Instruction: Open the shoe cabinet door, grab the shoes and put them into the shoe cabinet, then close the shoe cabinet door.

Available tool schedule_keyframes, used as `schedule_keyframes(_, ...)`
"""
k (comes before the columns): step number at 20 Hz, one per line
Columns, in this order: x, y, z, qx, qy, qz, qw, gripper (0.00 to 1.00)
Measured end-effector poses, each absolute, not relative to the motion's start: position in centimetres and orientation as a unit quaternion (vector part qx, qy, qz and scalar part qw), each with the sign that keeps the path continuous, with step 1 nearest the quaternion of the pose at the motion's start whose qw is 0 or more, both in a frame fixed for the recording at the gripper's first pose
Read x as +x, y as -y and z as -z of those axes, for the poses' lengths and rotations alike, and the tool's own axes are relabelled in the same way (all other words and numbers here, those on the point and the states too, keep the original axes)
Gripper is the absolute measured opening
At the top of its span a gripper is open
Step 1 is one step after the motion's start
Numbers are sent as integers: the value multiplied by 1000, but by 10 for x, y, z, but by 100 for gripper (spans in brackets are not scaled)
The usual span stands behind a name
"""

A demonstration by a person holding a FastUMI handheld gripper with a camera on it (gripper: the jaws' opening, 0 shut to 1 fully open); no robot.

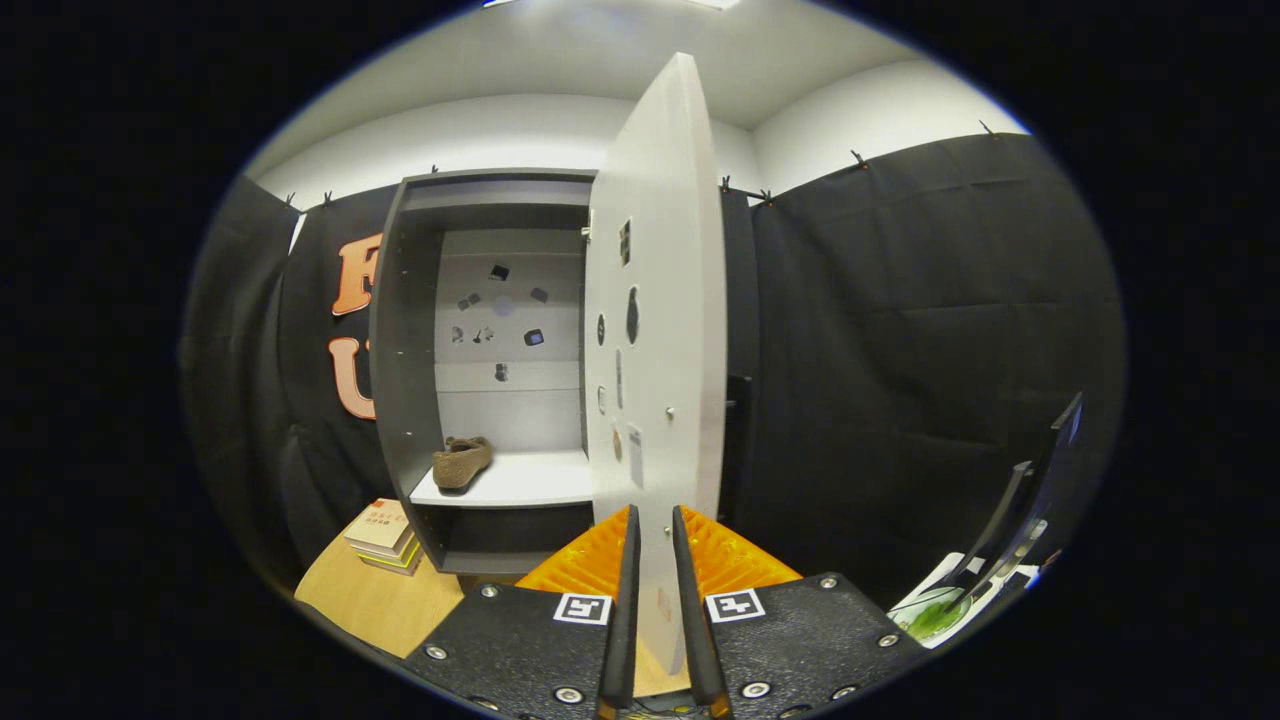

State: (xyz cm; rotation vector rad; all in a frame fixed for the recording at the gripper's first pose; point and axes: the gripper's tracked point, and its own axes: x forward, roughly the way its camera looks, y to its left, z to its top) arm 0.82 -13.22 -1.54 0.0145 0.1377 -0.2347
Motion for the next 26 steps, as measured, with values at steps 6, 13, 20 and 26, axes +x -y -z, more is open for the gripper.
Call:
schedule_keyframes(6, -1, 77, 56, 16, -103, 89, 991, 21)
schedule_keyframes(13, 6, -6, 168, 42, -179, 23, 983, 21)
schedule_keyframes(20, 34, -48, 308, 30, -279, -33, 959, 21)
schedule_keyframes(26, 64, -62, 407, 59, -367, -53, 927, 22)
